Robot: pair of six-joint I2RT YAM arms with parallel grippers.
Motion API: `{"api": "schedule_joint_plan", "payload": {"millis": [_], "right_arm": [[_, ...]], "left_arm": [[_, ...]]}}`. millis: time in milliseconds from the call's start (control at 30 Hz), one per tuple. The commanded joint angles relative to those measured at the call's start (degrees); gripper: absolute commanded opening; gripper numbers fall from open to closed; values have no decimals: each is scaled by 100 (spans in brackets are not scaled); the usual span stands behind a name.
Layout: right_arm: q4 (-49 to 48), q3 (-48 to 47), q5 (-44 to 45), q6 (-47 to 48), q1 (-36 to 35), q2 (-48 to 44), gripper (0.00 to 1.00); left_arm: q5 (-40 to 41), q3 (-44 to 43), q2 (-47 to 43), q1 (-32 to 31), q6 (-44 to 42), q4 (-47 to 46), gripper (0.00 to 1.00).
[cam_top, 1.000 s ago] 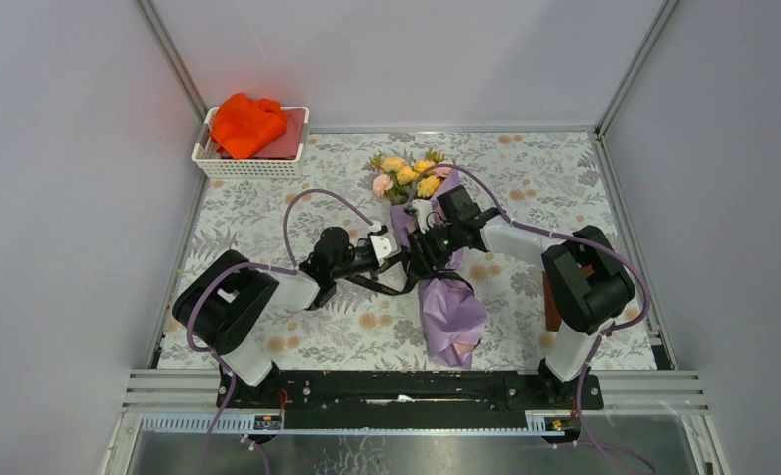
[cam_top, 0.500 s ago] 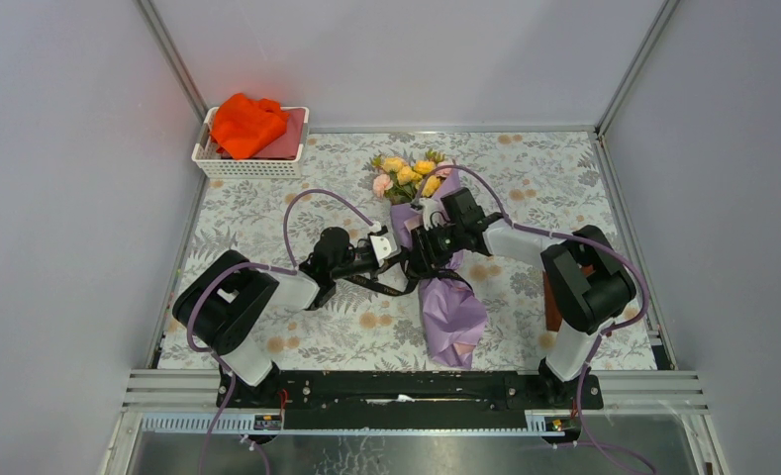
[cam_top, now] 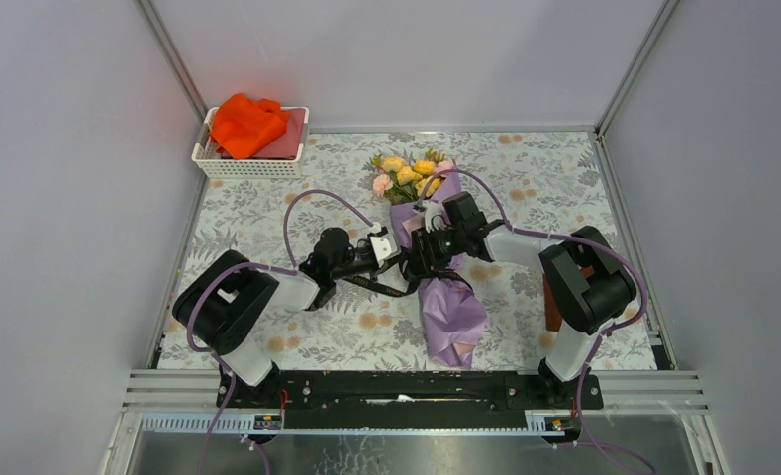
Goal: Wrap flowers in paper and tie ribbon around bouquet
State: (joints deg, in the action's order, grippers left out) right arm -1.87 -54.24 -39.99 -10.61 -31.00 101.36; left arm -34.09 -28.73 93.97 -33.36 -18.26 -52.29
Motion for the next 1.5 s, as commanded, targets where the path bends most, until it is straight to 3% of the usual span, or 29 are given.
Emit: {"api": "schedule_joint_plan", "payload": {"millis": [0, 333, 833, 967, 1133, 1200, 1467], "right_arm": [[-205, -129, -41, -118, 98, -414, 46], [-774, 124, -396, -601, 113, -348, 48], [-683, 72, -53, -538, -105, 161, 48], [-565, 73, 123, -453, -103, 73, 40], [-352, 16, 341, -374, -84, -72, 9], [-232, 6, 477, -359, -35, -214, 2], [694, -7, 1279, -252, 334, -948, 0]], "left_arm": [[15, 61, -64, -21, -151, -203, 0], [-19, 54, -43, -21, -190, -194, 0], [23, -19, 17, -21, -177, -216, 0], [48, -10, 4, -21, -178, -207, 0], [55, 4, -34, -21, -152, -205, 0], [95, 27, -69, -21, -143, -170, 0], [190, 131, -266, -12, -274, 223, 0]]}}
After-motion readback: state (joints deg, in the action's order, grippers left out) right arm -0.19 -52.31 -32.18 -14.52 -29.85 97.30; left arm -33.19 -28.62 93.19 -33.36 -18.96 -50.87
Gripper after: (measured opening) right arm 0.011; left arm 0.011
